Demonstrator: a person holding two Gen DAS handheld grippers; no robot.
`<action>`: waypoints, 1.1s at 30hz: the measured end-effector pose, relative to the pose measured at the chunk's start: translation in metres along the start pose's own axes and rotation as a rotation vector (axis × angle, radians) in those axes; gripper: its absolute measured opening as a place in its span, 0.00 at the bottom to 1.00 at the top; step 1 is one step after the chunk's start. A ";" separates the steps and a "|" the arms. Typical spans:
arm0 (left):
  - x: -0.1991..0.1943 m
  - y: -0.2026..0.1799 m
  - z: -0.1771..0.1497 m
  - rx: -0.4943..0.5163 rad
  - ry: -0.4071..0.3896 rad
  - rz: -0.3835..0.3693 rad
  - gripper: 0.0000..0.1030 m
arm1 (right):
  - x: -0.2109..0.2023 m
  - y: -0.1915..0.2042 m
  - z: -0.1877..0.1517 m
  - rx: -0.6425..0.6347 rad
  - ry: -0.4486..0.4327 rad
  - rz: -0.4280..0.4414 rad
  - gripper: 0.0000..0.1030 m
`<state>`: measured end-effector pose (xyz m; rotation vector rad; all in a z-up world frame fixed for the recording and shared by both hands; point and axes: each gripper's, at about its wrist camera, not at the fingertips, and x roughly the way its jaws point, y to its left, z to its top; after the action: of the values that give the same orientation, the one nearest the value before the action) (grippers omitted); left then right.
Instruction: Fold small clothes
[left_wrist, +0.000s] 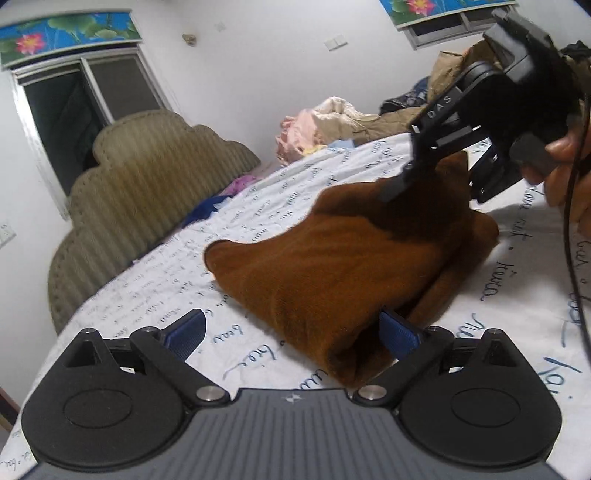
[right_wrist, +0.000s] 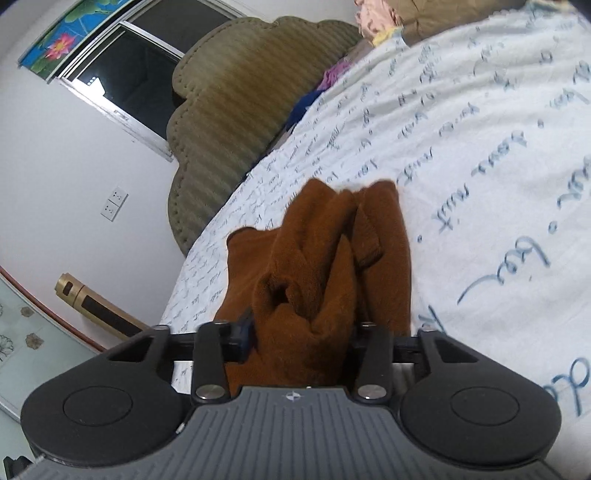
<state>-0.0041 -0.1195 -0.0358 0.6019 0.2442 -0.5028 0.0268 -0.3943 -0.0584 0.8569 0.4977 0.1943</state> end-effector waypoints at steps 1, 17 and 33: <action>0.002 0.000 -0.001 -0.005 0.004 0.034 0.97 | -0.001 0.003 0.001 -0.011 -0.004 -0.011 0.28; -0.031 0.036 -0.019 -0.167 0.067 0.087 0.97 | -0.022 0.002 -0.016 -0.073 0.020 -0.067 0.32; 0.052 0.024 0.035 -0.230 0.102 0.020 0.97 | 0.049 0.033 0.043 -0.287 0.050 -0.237 0.57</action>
<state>0.0548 -0.1427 -0.0154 0.4059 0.3873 -0.4182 0.0911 -0.3845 -0.0265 0.5090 0.5975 0.0664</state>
